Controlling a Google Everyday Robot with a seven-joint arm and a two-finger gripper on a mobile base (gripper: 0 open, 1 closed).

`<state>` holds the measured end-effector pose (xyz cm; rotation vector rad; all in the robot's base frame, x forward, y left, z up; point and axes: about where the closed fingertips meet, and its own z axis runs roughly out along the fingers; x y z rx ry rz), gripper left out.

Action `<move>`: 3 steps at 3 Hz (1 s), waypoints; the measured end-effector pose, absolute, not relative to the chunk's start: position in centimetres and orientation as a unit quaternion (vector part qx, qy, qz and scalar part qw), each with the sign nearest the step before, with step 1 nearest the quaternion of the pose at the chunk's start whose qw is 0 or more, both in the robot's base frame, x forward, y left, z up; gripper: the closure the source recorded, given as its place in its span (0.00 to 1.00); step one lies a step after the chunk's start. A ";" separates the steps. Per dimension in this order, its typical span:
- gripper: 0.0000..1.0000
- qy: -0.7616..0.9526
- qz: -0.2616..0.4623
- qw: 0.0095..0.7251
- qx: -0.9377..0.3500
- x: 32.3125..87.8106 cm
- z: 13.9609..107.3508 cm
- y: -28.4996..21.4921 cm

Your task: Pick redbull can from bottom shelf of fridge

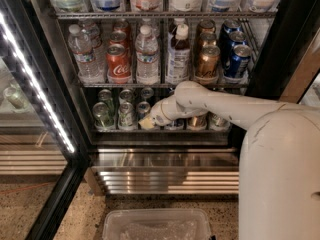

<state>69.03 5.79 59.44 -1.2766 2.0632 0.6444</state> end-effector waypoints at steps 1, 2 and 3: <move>1.00 0.770 0.236 0.322 -0.497 69.0 60.8 6.2; 1.00 0.758 0.218 0.367 -0.493 67.4 63.6 5.3; 1.00 0.766 0.192 0.420 -0.448 64.0 66.5 2.2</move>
Offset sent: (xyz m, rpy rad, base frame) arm -0.0391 -0.0342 0.0748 0.0562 -0.2956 -0.1197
